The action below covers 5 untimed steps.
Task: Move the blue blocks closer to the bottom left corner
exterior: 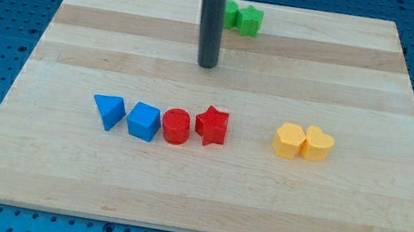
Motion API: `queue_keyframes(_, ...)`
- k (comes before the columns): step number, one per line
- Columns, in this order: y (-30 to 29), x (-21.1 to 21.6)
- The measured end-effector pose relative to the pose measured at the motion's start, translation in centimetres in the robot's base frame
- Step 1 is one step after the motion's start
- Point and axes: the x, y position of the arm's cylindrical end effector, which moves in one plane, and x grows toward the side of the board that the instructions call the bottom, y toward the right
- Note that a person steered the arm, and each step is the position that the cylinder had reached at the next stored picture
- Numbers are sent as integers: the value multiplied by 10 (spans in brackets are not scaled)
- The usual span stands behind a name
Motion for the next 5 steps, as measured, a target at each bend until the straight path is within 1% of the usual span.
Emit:
queue_keyframes(1, -70, 49)
queue_keyframes(2, -71, 49)
queue_keyframes(3, -71, 83)
queue_keyframes(4, -56, 86)
queue_keyframes(5, -51, 119)
